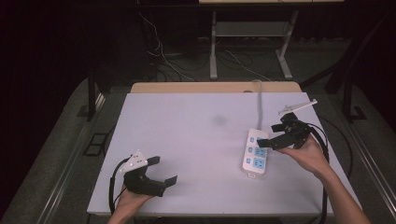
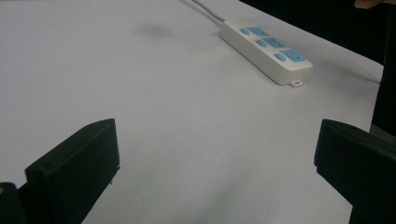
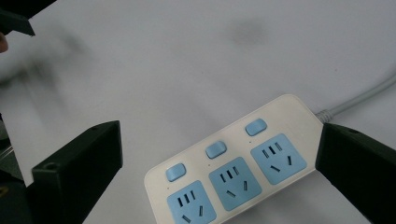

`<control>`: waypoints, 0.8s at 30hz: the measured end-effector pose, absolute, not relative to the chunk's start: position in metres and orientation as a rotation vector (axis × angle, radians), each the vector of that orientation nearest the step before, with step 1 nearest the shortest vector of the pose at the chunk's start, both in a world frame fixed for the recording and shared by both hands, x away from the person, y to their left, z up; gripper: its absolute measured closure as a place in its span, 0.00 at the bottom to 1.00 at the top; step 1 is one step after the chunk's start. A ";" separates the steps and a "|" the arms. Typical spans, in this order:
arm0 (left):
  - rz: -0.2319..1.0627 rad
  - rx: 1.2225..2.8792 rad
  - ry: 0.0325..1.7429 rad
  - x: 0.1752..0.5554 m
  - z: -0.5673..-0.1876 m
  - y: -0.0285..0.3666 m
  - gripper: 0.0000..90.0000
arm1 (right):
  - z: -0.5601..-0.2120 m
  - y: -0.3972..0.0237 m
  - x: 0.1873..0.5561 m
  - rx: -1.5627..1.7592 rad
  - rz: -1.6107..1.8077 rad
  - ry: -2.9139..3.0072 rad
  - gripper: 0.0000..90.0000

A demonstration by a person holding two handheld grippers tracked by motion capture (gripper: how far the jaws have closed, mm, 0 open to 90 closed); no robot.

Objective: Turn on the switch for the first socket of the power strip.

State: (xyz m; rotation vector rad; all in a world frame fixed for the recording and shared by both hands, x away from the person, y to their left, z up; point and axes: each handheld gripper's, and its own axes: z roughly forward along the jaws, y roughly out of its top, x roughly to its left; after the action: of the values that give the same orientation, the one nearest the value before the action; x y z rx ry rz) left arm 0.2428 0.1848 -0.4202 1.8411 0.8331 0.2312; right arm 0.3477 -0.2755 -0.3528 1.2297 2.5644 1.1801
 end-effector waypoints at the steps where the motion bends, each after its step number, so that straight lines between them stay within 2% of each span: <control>1: 0.232 1.842 0.834 0.243 -0.420 0.185 0.00 | -0.353 -0.275 0.349 1.234 1.177 2.564 0.00; 12: 0.231 1.841 0.833 0.243 -0.420 0.185 0.00 | -0.358 -0.272 0.367 1.325 1.137 2.530 0.01; 13: 0.230 1.840 0.834 0.243 -0.420 0.185 0.00 | -0.361 -0.271 0.371 1.346 1.128 2.529 0.05; 17: 0.232 1.839 0.833 0.243 -0.420 0.186 0.00 | -0.367 -0.270 0.377 1.379 1.095 2.536 0.06; 22: 0.231 1.838 0.835 0.243 -0.420 0.186 0.00 | -0.372 -0.267 0.381 1.375 1.088 2.532 0.17; 24: 0.231 1.838 0.833 0.243 -0.420 0.186 0.00 | -0.373 -0.267 0.383 1.371 1.095 2.526 0.25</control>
State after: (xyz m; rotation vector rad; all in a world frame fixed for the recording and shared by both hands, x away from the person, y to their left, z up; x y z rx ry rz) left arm 0.2429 0.1862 -0.4202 1.8377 0.8329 0.2312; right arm 0.3825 -0.2667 -0.3727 1.3708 2.5262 1.0947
